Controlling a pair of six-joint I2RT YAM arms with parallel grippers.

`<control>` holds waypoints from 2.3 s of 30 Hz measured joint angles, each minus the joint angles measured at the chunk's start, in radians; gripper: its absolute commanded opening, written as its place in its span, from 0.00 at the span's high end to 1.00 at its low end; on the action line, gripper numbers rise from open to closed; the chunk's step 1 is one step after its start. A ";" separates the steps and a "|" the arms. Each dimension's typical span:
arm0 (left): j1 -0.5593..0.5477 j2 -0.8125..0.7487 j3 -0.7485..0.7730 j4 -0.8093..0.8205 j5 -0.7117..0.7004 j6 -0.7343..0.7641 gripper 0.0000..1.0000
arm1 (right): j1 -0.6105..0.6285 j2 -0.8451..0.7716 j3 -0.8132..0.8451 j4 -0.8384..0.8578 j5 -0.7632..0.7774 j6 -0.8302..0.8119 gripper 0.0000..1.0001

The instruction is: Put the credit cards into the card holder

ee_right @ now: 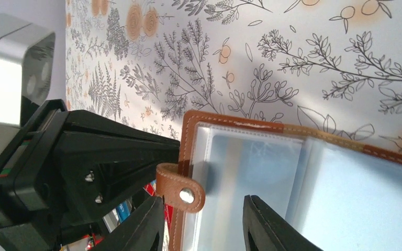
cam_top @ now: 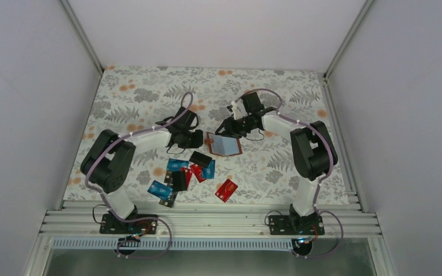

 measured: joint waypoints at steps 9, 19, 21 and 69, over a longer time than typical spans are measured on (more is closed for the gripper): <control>-0.035 -0.199 -0.093 -0.123 -0.106 -0.002 0.84 | 0.014 -0.166 -0.094 -0.018 0.073 0.002 0.58; -0.159 -0.431 -0.249 -0.289 -0.222 -0.102 0.67 | 0.127 -0.417 -0.277 -0.029 0.151 0.075 0.56; -0.173 -0.498 -0.291 -0.329 -0.236 -0.144 0.63 | 0.169 -0.435 -0.284 -0.025 0.155 0.092 0.56; -0.499 -0.505 -0.458 -0.629 -0.301 -0.419 0.26 | 0.276 -0.364 -0.318 0.032 0.176 0.102 0.56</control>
